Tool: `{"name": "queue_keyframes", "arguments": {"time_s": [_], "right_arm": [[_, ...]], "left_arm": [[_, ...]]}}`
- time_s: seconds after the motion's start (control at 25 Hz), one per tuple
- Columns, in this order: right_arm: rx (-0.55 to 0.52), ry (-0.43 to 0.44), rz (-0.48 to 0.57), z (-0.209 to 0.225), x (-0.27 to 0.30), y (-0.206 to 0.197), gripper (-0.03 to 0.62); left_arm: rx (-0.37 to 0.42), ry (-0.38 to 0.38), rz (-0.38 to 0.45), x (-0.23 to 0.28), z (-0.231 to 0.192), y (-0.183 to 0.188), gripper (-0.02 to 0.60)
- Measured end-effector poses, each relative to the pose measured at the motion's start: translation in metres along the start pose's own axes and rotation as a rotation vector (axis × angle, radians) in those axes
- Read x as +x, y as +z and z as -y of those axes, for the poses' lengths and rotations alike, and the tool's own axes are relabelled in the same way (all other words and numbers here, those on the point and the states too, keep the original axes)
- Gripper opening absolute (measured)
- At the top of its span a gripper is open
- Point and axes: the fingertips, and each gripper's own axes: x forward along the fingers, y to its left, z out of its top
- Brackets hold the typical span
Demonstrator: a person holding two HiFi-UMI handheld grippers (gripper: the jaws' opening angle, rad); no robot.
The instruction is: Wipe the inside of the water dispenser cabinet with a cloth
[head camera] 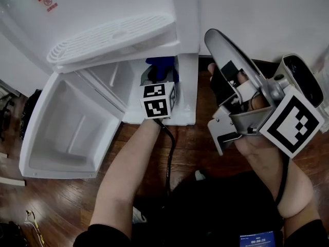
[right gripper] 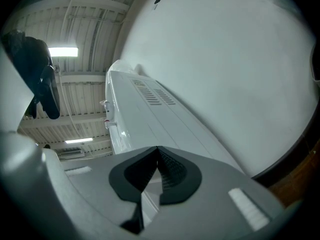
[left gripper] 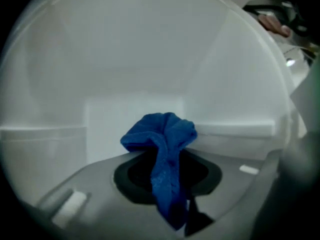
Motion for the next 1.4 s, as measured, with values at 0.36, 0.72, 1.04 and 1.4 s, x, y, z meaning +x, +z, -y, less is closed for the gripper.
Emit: {"name": "queue_keyframes", "arguments": {"time_s": [0.36, 0.72, 1.04, 1.4], "right_arm": [[0.032, 0.000, -0.009, 0.002, 0.001, -0.003, 0.005], [0.089, -0.024, -0.013, 0.012, -0.001, -0.008, 0.005], [0.094, -0.063, 0.025, 0.018, -0.005, 0.000, 0.005], [0.138, -0.022, 0.023, 0.016, -0.004, 0.002, 0.005]], "left_arm": [[0.105, 0.264, -0.100, -0.007, -0.076, -0.019, 0.121], [-0.068, 0.211, -0.025, -0.024, -0.074, -0.001, 0.118], [0.086, -0.063, 0.084, -0.007, -0.006, 0.082, 0.117], [0.007, -0.320, 0.176, -0.058, 0.046, 0.095, 0.106]]}}
